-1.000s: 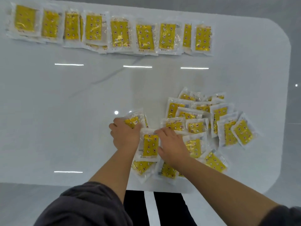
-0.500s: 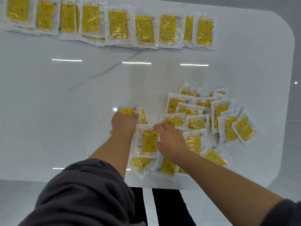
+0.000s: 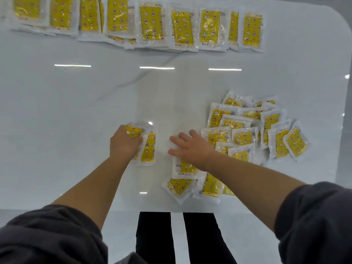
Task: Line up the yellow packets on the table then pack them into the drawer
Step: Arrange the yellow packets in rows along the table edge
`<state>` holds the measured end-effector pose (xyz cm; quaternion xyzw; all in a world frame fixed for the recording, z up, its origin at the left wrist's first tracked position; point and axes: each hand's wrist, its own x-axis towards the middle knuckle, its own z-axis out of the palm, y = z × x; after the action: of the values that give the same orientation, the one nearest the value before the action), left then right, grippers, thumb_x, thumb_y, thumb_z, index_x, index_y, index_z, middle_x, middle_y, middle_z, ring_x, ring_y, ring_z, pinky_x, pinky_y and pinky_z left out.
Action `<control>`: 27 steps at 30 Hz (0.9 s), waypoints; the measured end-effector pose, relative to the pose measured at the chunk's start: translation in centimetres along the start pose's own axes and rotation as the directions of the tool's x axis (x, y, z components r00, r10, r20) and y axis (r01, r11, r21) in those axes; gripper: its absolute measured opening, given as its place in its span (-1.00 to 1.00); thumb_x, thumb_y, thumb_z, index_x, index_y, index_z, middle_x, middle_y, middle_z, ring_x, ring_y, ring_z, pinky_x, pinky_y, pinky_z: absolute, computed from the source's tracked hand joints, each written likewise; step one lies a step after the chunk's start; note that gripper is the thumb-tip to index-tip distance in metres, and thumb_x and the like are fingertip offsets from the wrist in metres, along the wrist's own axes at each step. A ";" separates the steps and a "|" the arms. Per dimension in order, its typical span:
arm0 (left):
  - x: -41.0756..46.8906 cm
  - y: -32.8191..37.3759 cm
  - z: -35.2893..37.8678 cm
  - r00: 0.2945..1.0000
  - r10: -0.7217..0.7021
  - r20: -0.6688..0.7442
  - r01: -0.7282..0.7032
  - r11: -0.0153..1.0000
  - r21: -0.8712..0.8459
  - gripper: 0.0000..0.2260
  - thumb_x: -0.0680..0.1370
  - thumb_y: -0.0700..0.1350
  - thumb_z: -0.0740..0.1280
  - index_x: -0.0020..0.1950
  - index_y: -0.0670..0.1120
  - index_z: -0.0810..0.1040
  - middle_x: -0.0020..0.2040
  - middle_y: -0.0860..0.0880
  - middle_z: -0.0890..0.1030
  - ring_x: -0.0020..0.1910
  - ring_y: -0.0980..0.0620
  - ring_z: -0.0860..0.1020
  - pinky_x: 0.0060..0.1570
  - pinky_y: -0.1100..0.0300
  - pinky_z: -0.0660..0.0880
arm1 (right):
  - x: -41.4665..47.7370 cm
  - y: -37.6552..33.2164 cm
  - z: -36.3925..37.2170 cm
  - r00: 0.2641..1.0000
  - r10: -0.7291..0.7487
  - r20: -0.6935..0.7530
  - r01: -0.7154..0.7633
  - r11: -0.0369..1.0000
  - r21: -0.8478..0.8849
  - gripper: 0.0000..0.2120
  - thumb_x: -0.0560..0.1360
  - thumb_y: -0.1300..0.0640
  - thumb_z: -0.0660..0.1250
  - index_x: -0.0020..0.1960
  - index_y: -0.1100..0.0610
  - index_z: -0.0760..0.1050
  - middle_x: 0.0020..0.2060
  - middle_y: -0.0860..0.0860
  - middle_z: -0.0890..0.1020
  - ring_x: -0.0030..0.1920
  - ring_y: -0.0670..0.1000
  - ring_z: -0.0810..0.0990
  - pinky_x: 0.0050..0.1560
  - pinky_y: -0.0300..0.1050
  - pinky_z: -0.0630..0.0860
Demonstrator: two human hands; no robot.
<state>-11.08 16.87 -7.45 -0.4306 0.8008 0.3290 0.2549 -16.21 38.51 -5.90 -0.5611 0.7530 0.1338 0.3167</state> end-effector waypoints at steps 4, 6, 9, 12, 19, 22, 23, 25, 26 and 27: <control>0.1 -1.5 -0.9 0.999 -0.010 0.042 0.010 1.000 0.017 -0.65 0.47 -0.10 0.41 0.23 -0.07 0.48 0.01 0.00 0.54 -0.02 -0.02 0.51 -0.08 0.19 0.36 | 1.3 -0.7 -1.0 0.992 -0.117 0.050 0.124 0.970 -0.207 -0.46 0.40 0.13 0.44 0.33 0.10 0.35 0.36 0.09 0.32 0.36 0.15 0.27 0.39 0.17 0.14; 0.1 -2.0 -1.5 0.998 0.008 0.068 -0.011 0.999 0.045 -0.67 0.47 -0.09 0.41 0.21 -0.08 0.49 0.02 -0.01 0.56 0.05 -0.06 0.55 -0.06 0.19 0.36 | 1.3 -1.1 -1.3 0.991 -0.108 0.074 0.122 0.969 -0.216 -0.57 0.42 0.16 0.40 0.26 0.13 0.40 0.19 0.05 0.49 0.25 0.14 0.38 0.42 0.20 0.09; 0.1 -2.7 -2.5 0.994 0.014 0.106 -0.018 0.999 0.042 -0.67 0.46 -0.05 0.42 0.19 -0.07 0.50 0.06 -0.03 0.59 0.10 -0.09 0.56 -0.05 0.18 0.38 | 0.8 -1.4 -2.0 0.991 -0.070 0.113 0.094 0.970 -0.223 -0.75 0.47 0.20 0.34 0.15 0.09 0.51 0.02 0.00 0.57 0.15 0.13 0.45 0.43 0.24 0.06; -0.2 -2.9 -3.7 0.989 0.036 0.141 -0.040 0.999 0.025 -0.71 0.46 -0.05 0.42 0.15 -0.06 0.50 0.03 -0.02 0.58 0.08 -0.08 0.55 -0.04 0.17 0.40 | 0.3 -1.4 -3.1 0.981 -0.034 0.189 0.076 0.973 -0.219 -0.84 0.49 0.22 0.33 0.03 0.06 0.57 -0.05 -0.04 0.57 0.08 0.10 0.47 0.37 0.18 0.15; -0.8 -2.4 -5.7 0.985 0.065 0.161 -0.068 0.998 0.009 -0.73 0.46 -0.07 0.44 0.11 -0.04 0.49 -0.02 0.00 0.55 0.02 -0.04 0.53 -0.02 0.14 0.44 | -0.1 -1.7 -5.2 0.990 0.000 0.139 0.012 0.996 -0.089 -0.81 0.49 0.27 0.28 0.03 0.04 0.51 -0.14 -0.04 0.59 -0.08 0.04 0.54 0.01 -0.06 0.28; -0.8 -2.4 -5.9 0.983 0.082 0.165 -0.082 0.997 -0.001 -0.69 0.46 -0.07 0.44 0.15 -0.06 0.49 -0.03 0.02 0.54 -0.02 0.00 0.49 -0.06 0.16 0.41 | 0.3 -1.6 -5.5 0.992 0.023 0.124 -0.018 0.999 -0.040 -0.76 0.50 0.29 0.25 0.13 0.06 0.45 -0.06 -0.01 0.60 0.02 0.07 0.52 0.00 -0.07 0.28; -0.7 -2.4 -6.0 0.982 0.087 0.165 -0.087 0.996 -0.005 -0.69 0.46 -0.07 0.44 0.15 -0.06 0.48 -0.03 0.03 0.53 -0.03 0.01 0.48 -0.06 0.17 0.39 | 0.5 -1.6 -5.6 0.992 0.037 0.119 -0.034 0.999 -0.030 -0.75 0.50 0.30 0.25 0.13 0.06 0.44 -0.05 -0.01 0.60 0.03 0.07 0.51 0.01 -0.07 0.29; -0.6 -2.5 -6.1 0.982 0.089 0.167 -0.091 0.996 0.005 -0.69 0.46 -0.07 0.45 0.15 -0.06 0.48 -0.03 0.03 0.51 -0.05 0.02 0.46 -0.06 0.18 0.37 | 1.1 -1.4 -5.7 0.990 0.076 0.120 -0.075 0.997 -0.015 -0.72 0.48 0.33 0.26 0.12 0.05 0.46 -0.05 -0.02 0.60 0.05 0.06 0.51 0.02 -0.07 0.29; -0.5 -2.5 -6.2 0.982 0.086 0.169 -0.088 0.996 0.007 -0.70 0.46 -0.06 0.45 0.14 -0.07 0.48 -0.04 0.03 0.52 -0.05 0.02 0.46 -0.06 0.18 0.36 | 1.4 -1.3 -5.6 0.987 0.099 0.130 -0.100 0.995 -0.001 -0.70 0.48 0.34 0.26 0.12 0.04 0.46 -0.04 -0.02 0.59 0.05 0.06 0.50 0.02 -0.08 0.29; -0.5 -2.6 -6.2 0.982 0.080 0.173 -0.082 0.997 0.005 -0.72 0.46 -0.07 0.45 0.12 -0.06 0.49 -0.05 0.03 0.52 -0.06 0.01 0.47 -0.07 0.18 0.36 | 1.7 -1.2 -5.6 0.982 0.123 0.147 -0.127 0.992 0.020 -0.69 0.47 0.34 0.25 0.13 0.04 0.46 -0.02 -0.02 0.59 0.07 0.05 0.50 0.01 -0.08 0.29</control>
<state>-9.38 11.48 -3.86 -0.3659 0.7946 0.3705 0.3121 -17.19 33.74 -2.50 -0.4968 0.7635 0.1829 0.3698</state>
